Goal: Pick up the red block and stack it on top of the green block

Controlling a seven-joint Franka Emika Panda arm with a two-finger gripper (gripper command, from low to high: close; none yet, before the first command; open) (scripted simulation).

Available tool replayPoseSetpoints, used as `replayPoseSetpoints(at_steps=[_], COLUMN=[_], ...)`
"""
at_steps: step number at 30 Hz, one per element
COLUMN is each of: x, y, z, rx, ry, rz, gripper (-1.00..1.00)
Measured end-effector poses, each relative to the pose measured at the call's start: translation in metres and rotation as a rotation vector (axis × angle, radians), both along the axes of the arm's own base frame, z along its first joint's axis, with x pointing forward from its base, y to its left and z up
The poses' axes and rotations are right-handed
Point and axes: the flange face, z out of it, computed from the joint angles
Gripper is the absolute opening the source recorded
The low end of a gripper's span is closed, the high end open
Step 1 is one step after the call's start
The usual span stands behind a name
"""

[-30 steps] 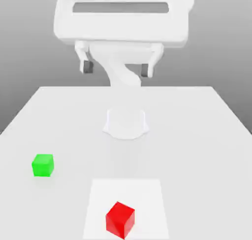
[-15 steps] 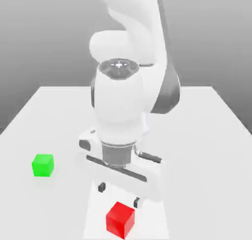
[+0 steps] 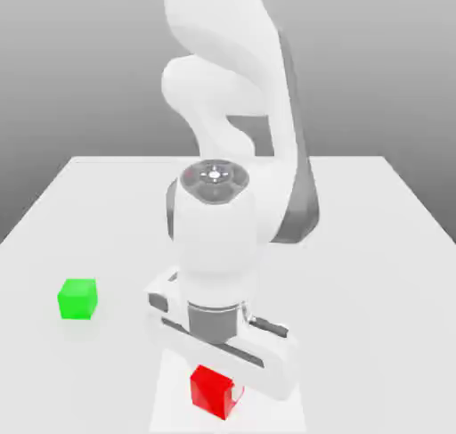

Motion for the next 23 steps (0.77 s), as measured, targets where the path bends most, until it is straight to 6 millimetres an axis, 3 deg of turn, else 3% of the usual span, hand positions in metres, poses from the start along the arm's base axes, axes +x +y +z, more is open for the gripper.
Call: replayPoseSetpoints(at_steps=[5, 8, 10, 14, 19, 20, 23], x=[-0.049, -0.102, -0.142, -0.205, -0.218, -0.218, -0.218], y=[-0.105, -0.177, -0.211, -0.241, -0.246, -0.245, -0.245], z=[0.02, 0.029, 0.035, 0.035, -0.008, -0.017, -0.017], rx=[-0.021, -0.025, -0.022, -0.004, 0.002, 0.002, 0.002], ry=[0.006, 0.006, 0.005, -0.001, -0.002, -0.002, -0.002], rz=[-0.434, -0.769, -0.99, -1.337, -1.413, -1.413, -1.413], gripper=[-1.0, -1.0, -1.0, -1.0, -1.0, 1.0, 1.0])
